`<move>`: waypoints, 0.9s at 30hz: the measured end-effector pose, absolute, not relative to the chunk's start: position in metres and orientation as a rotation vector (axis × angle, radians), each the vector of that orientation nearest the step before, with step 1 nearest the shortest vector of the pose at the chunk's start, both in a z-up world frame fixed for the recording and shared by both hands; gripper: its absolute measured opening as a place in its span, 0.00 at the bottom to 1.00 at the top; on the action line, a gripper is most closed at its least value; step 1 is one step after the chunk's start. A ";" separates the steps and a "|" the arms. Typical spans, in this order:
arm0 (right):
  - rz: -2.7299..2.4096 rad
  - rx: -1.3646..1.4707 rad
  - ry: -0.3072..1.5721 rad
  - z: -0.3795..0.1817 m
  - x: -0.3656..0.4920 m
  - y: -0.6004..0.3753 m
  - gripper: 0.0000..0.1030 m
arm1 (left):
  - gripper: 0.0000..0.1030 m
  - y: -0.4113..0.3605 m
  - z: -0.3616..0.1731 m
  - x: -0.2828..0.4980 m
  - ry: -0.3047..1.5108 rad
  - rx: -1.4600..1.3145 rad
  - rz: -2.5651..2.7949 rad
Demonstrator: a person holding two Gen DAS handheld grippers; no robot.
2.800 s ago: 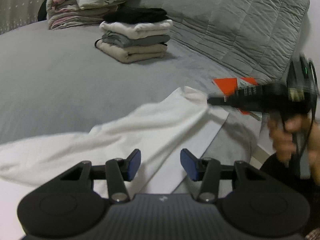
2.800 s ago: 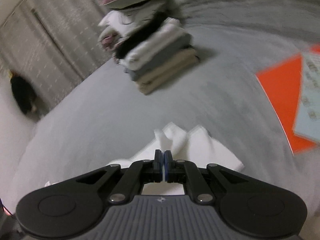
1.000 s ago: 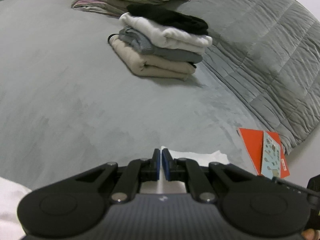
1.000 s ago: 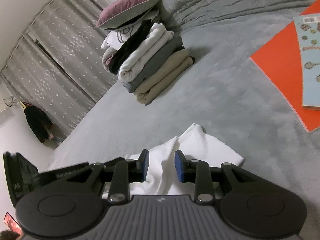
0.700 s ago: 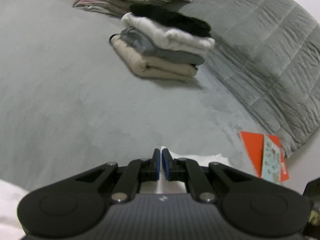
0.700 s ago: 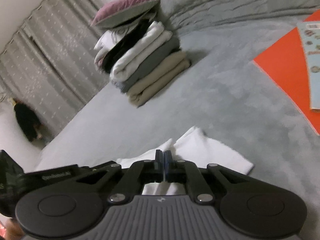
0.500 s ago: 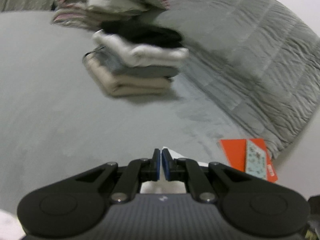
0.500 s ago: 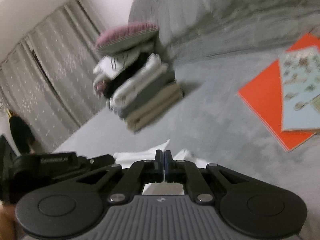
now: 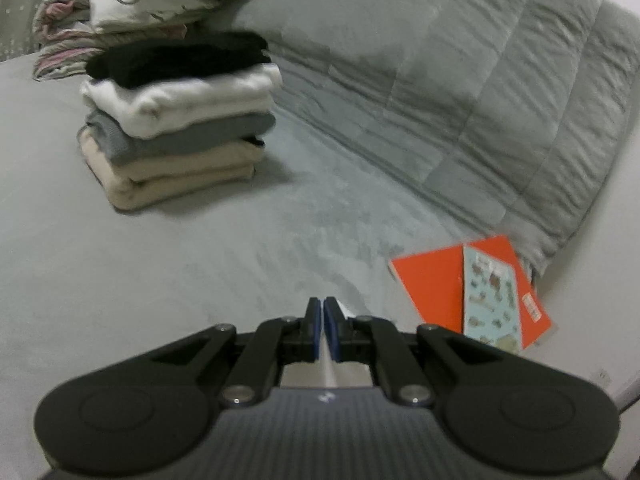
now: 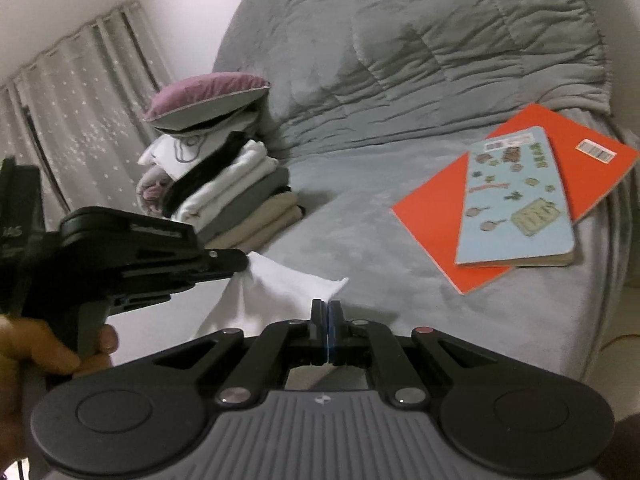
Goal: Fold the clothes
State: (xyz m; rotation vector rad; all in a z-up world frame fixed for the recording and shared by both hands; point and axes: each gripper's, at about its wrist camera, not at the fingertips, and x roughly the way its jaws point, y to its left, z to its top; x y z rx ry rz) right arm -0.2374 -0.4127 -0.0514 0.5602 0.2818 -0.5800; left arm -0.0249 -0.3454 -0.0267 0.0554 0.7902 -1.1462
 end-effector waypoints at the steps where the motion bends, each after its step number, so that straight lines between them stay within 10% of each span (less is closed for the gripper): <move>1: -0.589 0.561 0.296 -0.053 -0.237 -0.414 0.04 | 0.04 -0.350 -0.031 -0.026 0.800 0.068 -1.142; 10: -0.658 0.580 0.365 -0.062 -0.235 -0.425 0.05 | 0.06 -0.366 -0.061 -0.030 0.832 0.124 -1.091; 17: -0.668 0.528 0.332 -0.057 -0.237 -0.426 0.23 | 0.38 -0.345 -0.052 -0.030 0.808 0.067 -1.056; 27: -0.589 0.444 0.355 -0.058 -0.222 -0.403 0.26 | 0.53 -0.286 -0.038 -0.026 0.792 0.004 -0.989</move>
